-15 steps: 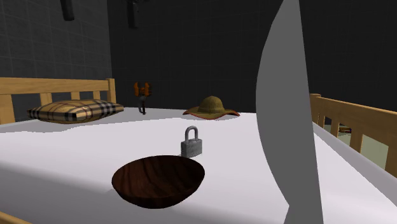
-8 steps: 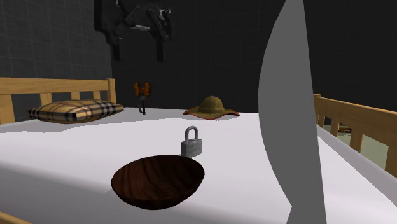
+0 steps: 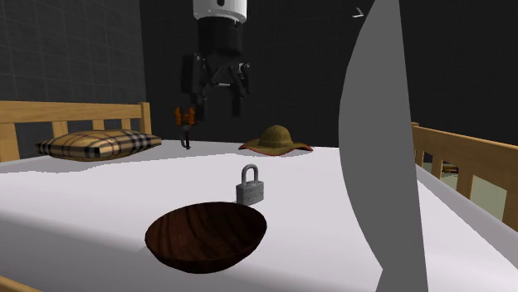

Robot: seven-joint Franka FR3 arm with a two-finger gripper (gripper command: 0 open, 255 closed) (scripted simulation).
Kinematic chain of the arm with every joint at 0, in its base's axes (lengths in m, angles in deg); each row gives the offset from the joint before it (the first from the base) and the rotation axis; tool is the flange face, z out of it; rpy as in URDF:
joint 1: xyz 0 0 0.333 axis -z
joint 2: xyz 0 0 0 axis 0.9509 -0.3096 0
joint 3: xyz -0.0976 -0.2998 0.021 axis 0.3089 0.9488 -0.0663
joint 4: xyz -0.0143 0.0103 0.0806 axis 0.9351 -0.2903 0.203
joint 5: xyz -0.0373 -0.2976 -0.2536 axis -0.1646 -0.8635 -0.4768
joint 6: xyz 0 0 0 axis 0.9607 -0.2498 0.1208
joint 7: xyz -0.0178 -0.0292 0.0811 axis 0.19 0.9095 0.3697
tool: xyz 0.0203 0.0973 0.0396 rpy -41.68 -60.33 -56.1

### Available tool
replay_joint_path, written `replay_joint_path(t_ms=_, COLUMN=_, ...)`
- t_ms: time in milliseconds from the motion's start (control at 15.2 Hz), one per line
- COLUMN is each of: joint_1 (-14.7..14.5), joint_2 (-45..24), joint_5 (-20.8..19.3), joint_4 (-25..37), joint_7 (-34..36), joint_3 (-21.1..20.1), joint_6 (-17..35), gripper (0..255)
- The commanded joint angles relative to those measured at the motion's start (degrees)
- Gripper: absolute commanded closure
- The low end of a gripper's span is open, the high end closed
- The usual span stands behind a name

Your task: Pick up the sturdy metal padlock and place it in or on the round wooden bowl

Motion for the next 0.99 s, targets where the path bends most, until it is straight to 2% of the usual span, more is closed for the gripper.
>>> replay_joint_path(t_ms=0, joint_1=-0.13, joint_2=-4.02, joint_5=0.34, joint_4=1.13, joint_7=-3.44, joint_3=2.39, joint_6=2.70, gripper=0)
replay_joint_path(t_ms=264, joint_1=-0.69, joint_2=-12.57, joint_5=2.62, joint_4=4.64, joint_7=-10.66, joint_3=6.80, joint_6=6.97, gripper=0)
replay_joint_path(t_ms=528, joint_1=-1.05, joint_2=-22.01, joint_5=7.19, joint_4=9.47, joint_7=-18.84, joint_3=10.39, joint_6=10.18, gripper=0)
replay_joint_path(t_ms=726, joint_1=-0.53, joint_2=-29.57, joint_5=11.89, joint_4=13.97, joint_7=-25.42, joint_3=11.99, joint_6=11.64, gripper=0)
replay_joint_path(t_ms=924, joint_1=-0.21, joint_2=-31.29, joint_5=13.06, joint_4=13.88, joint_7=-26.51, joint_3=11.84, joint_6=13.16, gripper=0)
